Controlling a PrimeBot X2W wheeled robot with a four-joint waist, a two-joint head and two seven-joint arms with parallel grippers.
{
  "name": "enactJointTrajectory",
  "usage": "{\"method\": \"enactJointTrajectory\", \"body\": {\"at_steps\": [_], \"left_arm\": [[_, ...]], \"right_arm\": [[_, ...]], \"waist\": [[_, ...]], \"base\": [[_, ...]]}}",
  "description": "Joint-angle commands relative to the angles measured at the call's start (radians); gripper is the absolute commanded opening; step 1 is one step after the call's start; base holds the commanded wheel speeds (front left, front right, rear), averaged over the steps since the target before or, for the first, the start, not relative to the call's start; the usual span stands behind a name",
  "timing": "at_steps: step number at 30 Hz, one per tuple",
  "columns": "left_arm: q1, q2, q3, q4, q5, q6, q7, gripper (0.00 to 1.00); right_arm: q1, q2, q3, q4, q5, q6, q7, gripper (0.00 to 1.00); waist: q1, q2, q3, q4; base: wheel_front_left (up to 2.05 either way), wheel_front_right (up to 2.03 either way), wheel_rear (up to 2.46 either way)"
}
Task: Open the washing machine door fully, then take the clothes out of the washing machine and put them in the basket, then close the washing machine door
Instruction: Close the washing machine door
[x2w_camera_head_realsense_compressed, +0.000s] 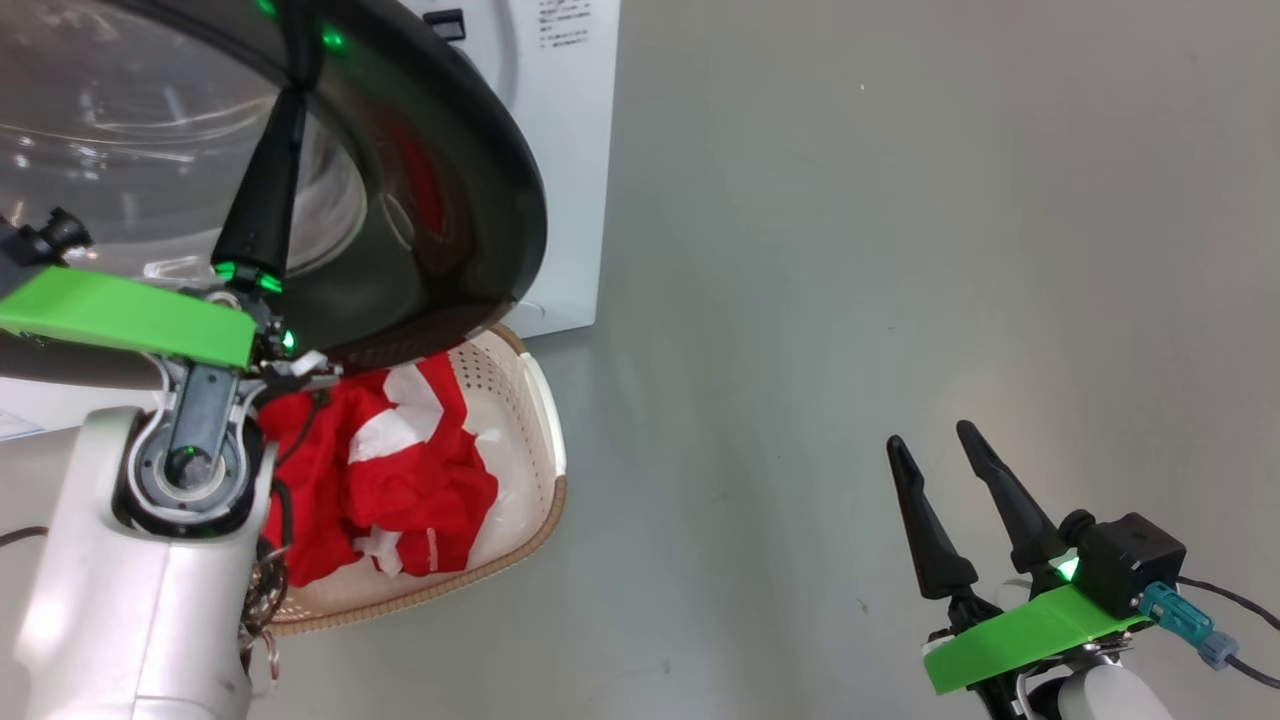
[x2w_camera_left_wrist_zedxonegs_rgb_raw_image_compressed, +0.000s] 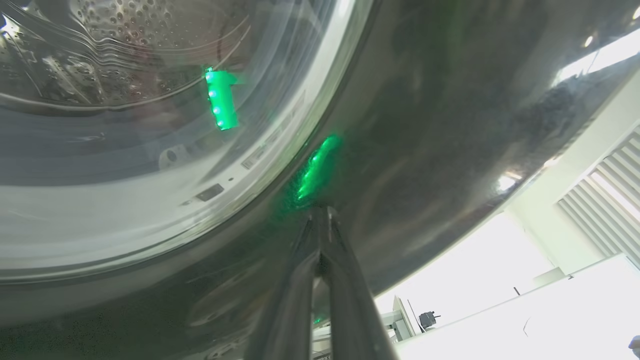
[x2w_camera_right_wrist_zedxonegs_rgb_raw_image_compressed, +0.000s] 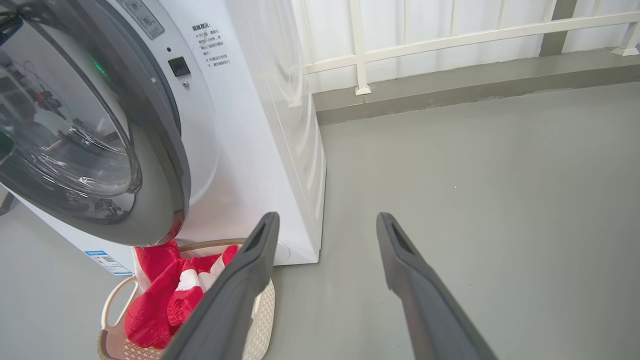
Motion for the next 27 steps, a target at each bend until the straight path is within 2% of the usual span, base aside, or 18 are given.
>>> {"method": "enactJointTrajectory", "body": {"at_steps": [1, 9, 10, 12, 15, 16, 17, 19, 20, 27], "left_arm": [[-0.006, 0.037, 0.015, -0.022, 0.000, -0.006, -0.011, 0.00], [0.094, 0.056, -0.032, -0.022, -0.015, -0.006, -0.093, 0.00], [0.110, 0.059, -0.039, -0.021, -0.015, -0.006, -0.104, 0.05], [0.146, 0.064, -0.053, -0.020, -0.010, -0.006, -0.132, 0.29], [0.199, 0.074, -0.077, -0.016, -0.004, -0.006, -0.171, 0.54], [0.219, 0.079, -0.088, -0.012, 0.005, -0.006, -0.188, 0.74], [0.239, 0.085, -0.103, -0.009, 0.011, -0.006, -0.201, 0.84], [0.277, 0.097, -0.129, 0.001, 0.024, -0.006, -0.233, 0.97], [0.295, 0.104, -0.142, 0.005, 0.030, -0.006, -0.248, 1.00], [0.416, 0.146, -0.207, 0.032, 0.074, -0.006, -0.318, 1.00]], "right_arm": [[-0.019, -0.001, 0.015, -0.025, 0.012, 0.008, -0.006, 1.00], [-0.011, -0.001, 0.003, -0.019, -0.009, 0.008, -0.006, 1.00], [-0.010, -0.001, 0.001, -0.018, -0.012, 0.008, -0.006, 1.00], [-0.005, -0.001, -0.002, -0.018, -0.017, 0.008, -0.006, 1.00], [0.003, -0.001, -0.007, -0.017, -0.027, 0.008, -0.006, 1.00], [0.006, -0.001, -0.007, -0.016, -0.030, 0.008, -0.006, 1.00], [0.009, -0.001, -0.008, -0.015, -0.033, 0.008, -0.006, 1.00], [0.015, -0.001, -0.011, -0.014, -0.037, 0.008, -0.006, 1.00], [0.018, -0.001, -0.011, -0.013, -0.039, 0.008, -0.006, 1.00], [0.041, -0.001, -0.019, -0.012, -0.052, 0.008, -0.006, 1.00]], "waist": [[0.0000, 0.0000, -0.003, 0.009], [0.0000, 0.0000, -0.035, 0.057], [0.0000, 0.0000, -0.039, 0.064], [0.0000, 0.0000, -0.049, 0.077], [0.0000, 0.0000, -0.064, 0.094], [0.0000, 0.0000, -0.070, 0.099], [0.0000, 0.0000, -0.075, 0.103], [0.0000, 0.0000, -0.085, 0.112], [0.0000, 0.0000, -0.091, 0.116], [0.0000, 0.0000, -0.116, 0.144]], "base": [[0.00, 0.00, 0.00], [0.00, 0.00, 0.00], [0.00, 0.00, 0.00], [0.00, 0.00, 0.00], [0.00, 0.00, 0.00], [0.00, 0.00, 0.00], [0.00, 0.00, 0.00], [0.00, 0.00, 0.00], [0.00, 0.00, 0.00], [0.00, 0.00, 0.00]]}}
